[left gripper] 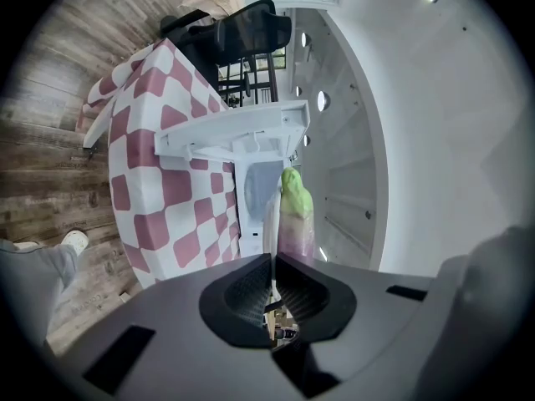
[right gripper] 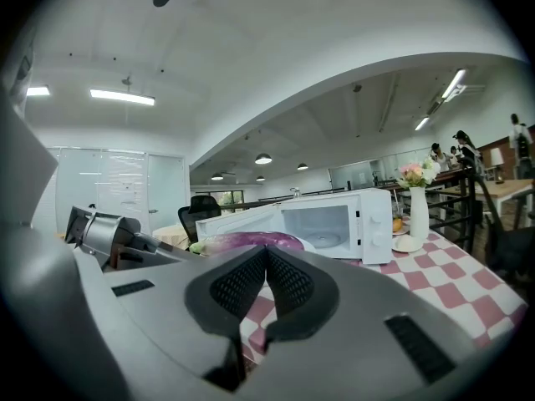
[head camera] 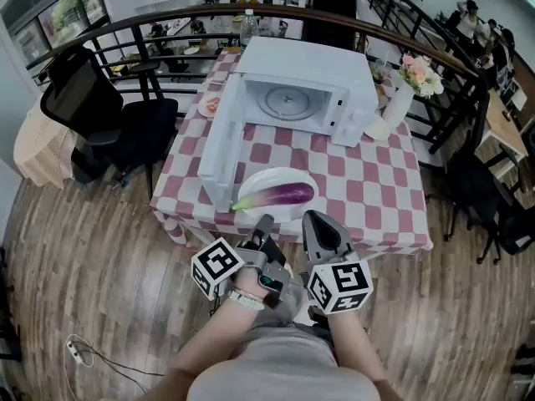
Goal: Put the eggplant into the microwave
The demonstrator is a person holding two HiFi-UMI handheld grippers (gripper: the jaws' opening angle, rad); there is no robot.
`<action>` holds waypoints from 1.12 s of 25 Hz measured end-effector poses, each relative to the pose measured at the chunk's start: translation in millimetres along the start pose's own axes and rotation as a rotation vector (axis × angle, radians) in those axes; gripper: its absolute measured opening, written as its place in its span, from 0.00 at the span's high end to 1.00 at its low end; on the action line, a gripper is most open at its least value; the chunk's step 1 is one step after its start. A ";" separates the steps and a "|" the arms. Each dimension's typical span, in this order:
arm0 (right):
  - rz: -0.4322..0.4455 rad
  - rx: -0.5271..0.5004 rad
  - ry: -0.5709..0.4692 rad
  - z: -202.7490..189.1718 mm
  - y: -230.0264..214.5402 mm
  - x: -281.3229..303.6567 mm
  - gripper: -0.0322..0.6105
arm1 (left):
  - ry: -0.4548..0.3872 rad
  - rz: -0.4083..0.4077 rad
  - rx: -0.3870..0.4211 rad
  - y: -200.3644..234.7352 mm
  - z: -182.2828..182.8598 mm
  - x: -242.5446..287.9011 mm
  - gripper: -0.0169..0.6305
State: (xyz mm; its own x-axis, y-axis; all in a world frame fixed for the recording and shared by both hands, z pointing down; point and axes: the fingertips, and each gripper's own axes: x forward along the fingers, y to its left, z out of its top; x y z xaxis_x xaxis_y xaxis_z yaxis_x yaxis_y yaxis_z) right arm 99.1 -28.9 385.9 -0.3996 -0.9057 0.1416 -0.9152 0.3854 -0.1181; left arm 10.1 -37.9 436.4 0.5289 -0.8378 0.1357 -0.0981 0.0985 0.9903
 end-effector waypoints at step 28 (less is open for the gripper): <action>0.050 -0.011 0.038 8.0 -104.5 129.3 0.91 | -0.060 -0.002 -0.006 -1.5 46.7 175.9 0.95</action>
State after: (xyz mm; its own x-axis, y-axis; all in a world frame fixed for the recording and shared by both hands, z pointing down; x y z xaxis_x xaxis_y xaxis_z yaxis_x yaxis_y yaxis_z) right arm 143.5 -187.6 408.7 -0.4461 -0.8781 0.1729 -0.8946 0.4318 -0.1151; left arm 63.9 -210.5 457.4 0.4775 -0.8687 0.1318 -0.0921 0.0997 0.9907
